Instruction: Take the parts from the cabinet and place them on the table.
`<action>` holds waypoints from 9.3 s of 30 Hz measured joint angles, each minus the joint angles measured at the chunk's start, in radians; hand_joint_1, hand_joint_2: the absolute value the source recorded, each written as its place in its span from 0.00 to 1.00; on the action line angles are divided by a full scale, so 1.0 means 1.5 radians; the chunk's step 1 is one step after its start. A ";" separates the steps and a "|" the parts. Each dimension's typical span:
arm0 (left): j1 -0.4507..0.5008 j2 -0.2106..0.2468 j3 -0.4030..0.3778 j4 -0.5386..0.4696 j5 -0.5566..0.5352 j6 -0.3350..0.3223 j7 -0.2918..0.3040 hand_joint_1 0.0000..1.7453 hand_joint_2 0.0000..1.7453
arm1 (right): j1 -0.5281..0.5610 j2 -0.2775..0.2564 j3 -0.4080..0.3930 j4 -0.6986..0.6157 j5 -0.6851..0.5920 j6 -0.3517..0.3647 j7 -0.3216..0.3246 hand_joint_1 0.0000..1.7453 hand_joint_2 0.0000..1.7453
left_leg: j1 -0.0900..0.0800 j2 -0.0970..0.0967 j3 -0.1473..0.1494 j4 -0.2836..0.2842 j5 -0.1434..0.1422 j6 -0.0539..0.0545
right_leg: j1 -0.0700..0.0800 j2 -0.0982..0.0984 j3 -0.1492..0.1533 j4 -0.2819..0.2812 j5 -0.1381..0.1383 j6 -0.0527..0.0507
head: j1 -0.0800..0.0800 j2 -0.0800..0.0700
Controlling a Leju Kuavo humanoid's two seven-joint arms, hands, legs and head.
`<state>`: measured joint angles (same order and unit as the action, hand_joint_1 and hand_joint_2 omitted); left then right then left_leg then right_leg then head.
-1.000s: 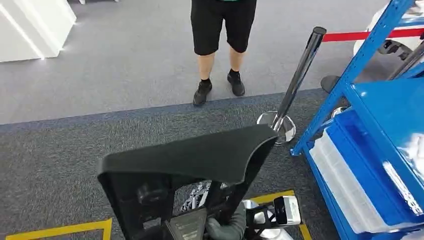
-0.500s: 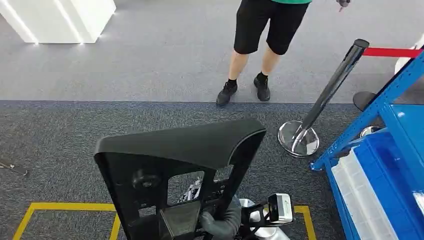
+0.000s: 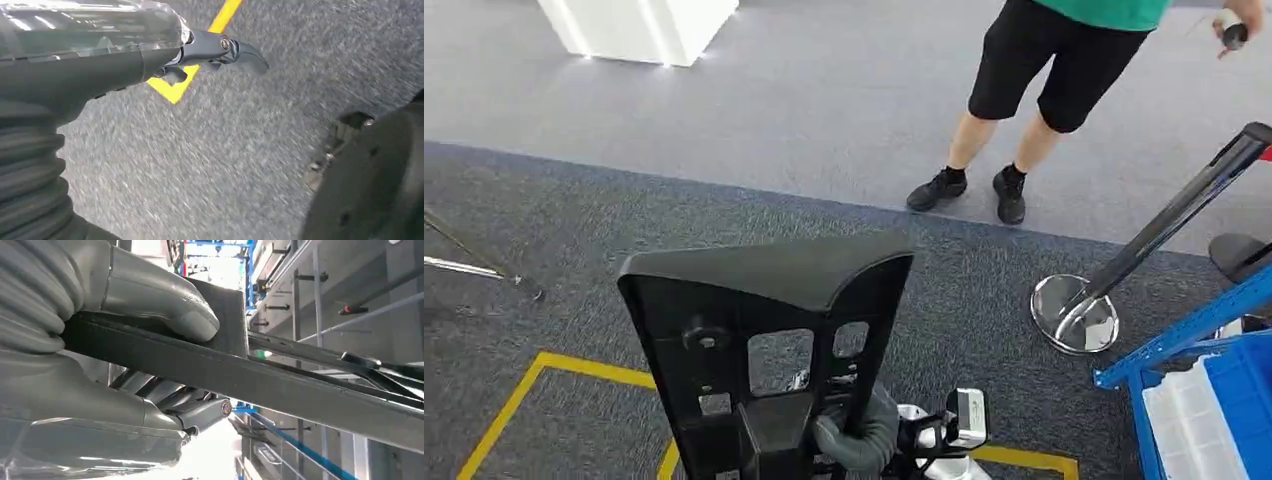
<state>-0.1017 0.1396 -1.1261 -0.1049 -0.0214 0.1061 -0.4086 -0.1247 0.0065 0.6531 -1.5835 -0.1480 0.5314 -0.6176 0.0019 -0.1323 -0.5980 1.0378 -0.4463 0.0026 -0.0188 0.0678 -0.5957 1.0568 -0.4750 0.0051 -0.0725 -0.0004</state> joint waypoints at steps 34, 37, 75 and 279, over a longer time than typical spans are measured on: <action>0.006 -0.021 0.001 -0.001 -0.002 0.002 -0.018 0.00 1.00 | -0.032 -0.014 0.037 0.003 -0.028 0.002 0.001 0.98 1.00 | 0.002 0.030 -0.001 0.004 -0.006 -0.009 | -0.003 -0.025 0.014 -0.026 0.010 -0.014 | 0.000 0.000; -0.003 -0.021 0.001 -0.001 -0.001 0.003 -0.018 0.00 1.00 | -0.031 -0.015 0.039 0.005 -0.029 0.002 0.001 0.98 1.00 | 0.008 0.078 -0.074 0.145 -0.077 -0.020 | -0.001 -0.056 0.017 -0.027 0.005 -0.019 | 0.000 0.000; -0.005 -0.021 0.002 -0.001 -0.001 0.003 -0.009 0.00 1.00 | -0.021 -0.028 0.041 0.000 -0.014 0.000 -0.002 0.98 1.00 | 0.006 0.139 0.006 -0.015 0.005 -0.008 | 0.008 -0.112 0.041 -0.032 -0.012 -0.003 | 0.000 0.000; -0.024 -0.008 -0.028 -0.001 -0.028 -0.036 -0.094 0.00 1.00 | -0.599 0.020 -0.078 0.390 0.987 -0.625 0.359 0.98 1.00 | 0.000 0.074 -0.019 -0.005 0.017 -0.008 | 0.005 -0.041 -0.021 0.000 0.013 -0.004 | 0.002 0.000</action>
<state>-0.1371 0.1274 -1.1681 -0.1064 -0.0633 0.0527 -0.5493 -1.0233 0.0358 0.5356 -0.9981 1.3319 -0.4063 -0.0790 0.0011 -0.0215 -0.6266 1.0299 -0.4211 -0.0101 -0.0115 0.0059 -0.6271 1.0563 -0.4561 -0.0014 -0.0702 -0.0004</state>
